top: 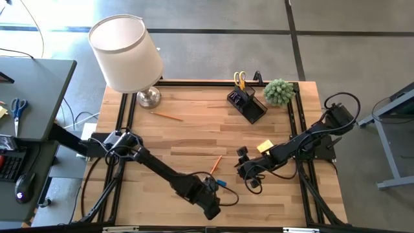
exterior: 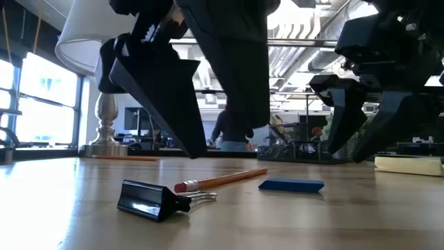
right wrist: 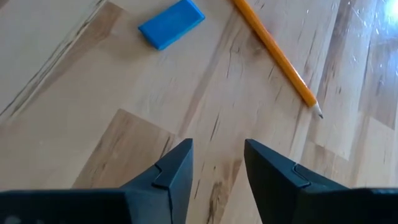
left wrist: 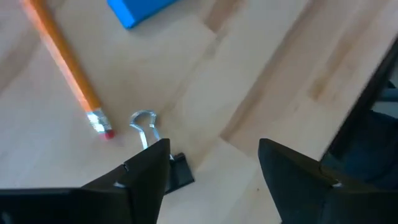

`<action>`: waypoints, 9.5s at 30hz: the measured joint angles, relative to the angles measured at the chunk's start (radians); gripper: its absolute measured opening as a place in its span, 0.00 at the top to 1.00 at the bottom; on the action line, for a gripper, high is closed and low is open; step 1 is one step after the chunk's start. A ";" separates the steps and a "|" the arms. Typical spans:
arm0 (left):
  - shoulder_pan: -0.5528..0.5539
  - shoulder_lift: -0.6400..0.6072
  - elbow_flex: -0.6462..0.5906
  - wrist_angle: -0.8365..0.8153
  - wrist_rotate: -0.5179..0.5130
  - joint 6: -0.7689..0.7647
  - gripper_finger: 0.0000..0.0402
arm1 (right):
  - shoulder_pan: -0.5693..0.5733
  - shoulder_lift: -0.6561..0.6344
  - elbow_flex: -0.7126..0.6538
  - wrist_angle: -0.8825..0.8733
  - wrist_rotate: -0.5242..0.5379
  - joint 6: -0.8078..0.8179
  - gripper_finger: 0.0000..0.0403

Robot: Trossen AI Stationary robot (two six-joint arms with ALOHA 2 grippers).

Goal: Pick and place office supplies into organizer
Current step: Put the black binder clip into the desk organizer, then put the bottom orange pencil into the desk organizer

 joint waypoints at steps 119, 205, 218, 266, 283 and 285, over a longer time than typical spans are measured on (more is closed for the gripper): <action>0.135 -0.090 0.000 0.117 -0.091 0.580 0.67 | 0.258 0.000 0.000 0.405 0.451 -0.566 0.66; 0.110 -0.544 -0.816 1.010 -0.366 1.015 0.53 | -0.995 -0.166 0.000 0.099 -0.019 -0.180 1.00; 0.113 -0.550 -0.933 1.427 -0.183 1.007 0.53 | -1.003 -0.096 0.001 0.098 -0.045 -0.111 0.93; 0.105 -0.586 -0.933 1.353 -0.257 1.015 0.53 | -0.270 -0.095 0.001 0.205 -0.262 -0.057 0.94; 0.087 -0.668 -1.143 1.704 -0.150 1.050 0.53 | -0.262 0.247 0.163 0.361 -0.412 -0.220 0.87; 0.087 -0.669 -1.149 1.720 -0.140 1.041 0.53 | -0.262 0.284 0.220 0.281 -0.413 -0.242 0.85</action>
